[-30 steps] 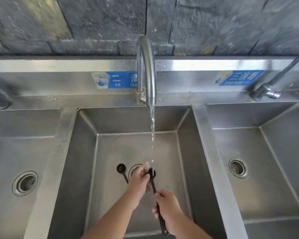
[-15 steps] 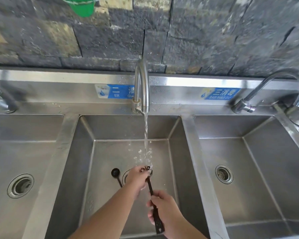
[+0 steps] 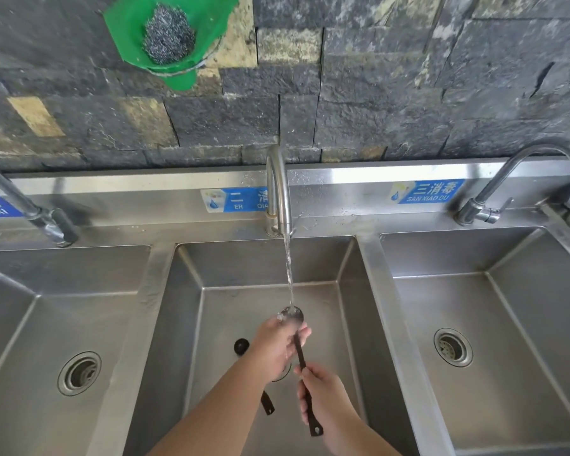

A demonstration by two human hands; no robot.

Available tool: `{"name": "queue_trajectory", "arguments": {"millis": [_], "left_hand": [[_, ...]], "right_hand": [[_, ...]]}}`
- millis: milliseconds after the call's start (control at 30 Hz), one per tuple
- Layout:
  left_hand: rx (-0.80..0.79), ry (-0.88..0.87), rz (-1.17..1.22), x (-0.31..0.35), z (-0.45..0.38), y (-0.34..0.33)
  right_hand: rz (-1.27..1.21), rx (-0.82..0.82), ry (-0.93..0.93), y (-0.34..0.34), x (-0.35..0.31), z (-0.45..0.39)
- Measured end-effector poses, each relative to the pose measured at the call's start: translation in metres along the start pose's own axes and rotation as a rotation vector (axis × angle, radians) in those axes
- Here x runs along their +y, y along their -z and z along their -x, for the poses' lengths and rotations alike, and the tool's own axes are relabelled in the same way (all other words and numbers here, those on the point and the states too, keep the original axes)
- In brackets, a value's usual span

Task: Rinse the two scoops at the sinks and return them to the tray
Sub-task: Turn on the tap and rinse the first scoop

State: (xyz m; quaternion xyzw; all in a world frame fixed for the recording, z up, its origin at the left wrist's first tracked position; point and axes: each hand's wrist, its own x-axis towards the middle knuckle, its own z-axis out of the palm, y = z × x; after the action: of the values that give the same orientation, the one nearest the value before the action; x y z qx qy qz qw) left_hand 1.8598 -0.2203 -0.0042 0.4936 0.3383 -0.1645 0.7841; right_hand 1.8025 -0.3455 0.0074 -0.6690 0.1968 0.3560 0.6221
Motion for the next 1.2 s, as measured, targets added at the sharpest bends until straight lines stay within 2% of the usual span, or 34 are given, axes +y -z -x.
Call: {"name": "queue_trajectory", "arguments": {"millis": [200, 467, 767, 1133, 1200], "left_hand": [[-0.086, -0.059, -0.054, 0.013, 0.0, 0.0], [-0.031, -0.122, -0.147, 0.023, -0.006, -0.001], [-0.004, -0.226, -0.143, 0.059, -0.005, 0.007], [0.021, -0.32, -0.013, 0.115, -0.008, -0.002], [0.024, -0.323, -0.006, 0.121, -0.009, -0.003]], "right_hand": [[-0.084, -0.039, 0.054, 0.002, -0.013, -0.008], [-0.085, -0.098, 0.125, 0.002, -0.051, -0.03], [-0.068, -0.183, 0.197, -0.017, -0.09, -0.055], [-0.33, -0.267, 0.2, -0.032, -0.155, -0.069], [-0.456, -0.305, 0.167, -0.033, -0.161, -0.072]]}}
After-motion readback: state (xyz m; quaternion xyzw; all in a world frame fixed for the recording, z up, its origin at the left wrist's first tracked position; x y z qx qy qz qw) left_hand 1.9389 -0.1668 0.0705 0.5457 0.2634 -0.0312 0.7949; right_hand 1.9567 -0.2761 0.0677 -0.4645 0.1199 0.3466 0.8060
